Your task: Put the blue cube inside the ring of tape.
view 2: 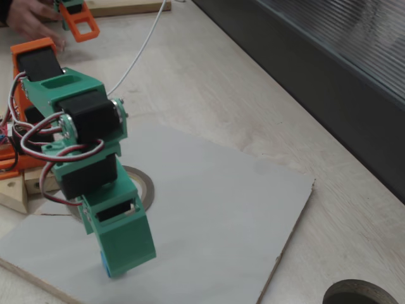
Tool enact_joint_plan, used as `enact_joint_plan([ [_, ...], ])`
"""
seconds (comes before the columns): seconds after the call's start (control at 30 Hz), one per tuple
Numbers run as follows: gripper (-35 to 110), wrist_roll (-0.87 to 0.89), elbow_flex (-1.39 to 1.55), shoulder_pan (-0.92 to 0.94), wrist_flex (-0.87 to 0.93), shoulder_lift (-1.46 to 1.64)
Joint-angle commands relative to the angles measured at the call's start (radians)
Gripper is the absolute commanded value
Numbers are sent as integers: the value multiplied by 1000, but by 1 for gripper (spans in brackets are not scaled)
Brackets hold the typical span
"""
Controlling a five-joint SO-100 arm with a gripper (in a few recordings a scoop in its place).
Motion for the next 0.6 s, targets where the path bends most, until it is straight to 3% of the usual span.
enact_joint_plan([
  [0.0,71,6,-9,6,12,17],
  [0.57,71,6,126,8,-54,14],
])
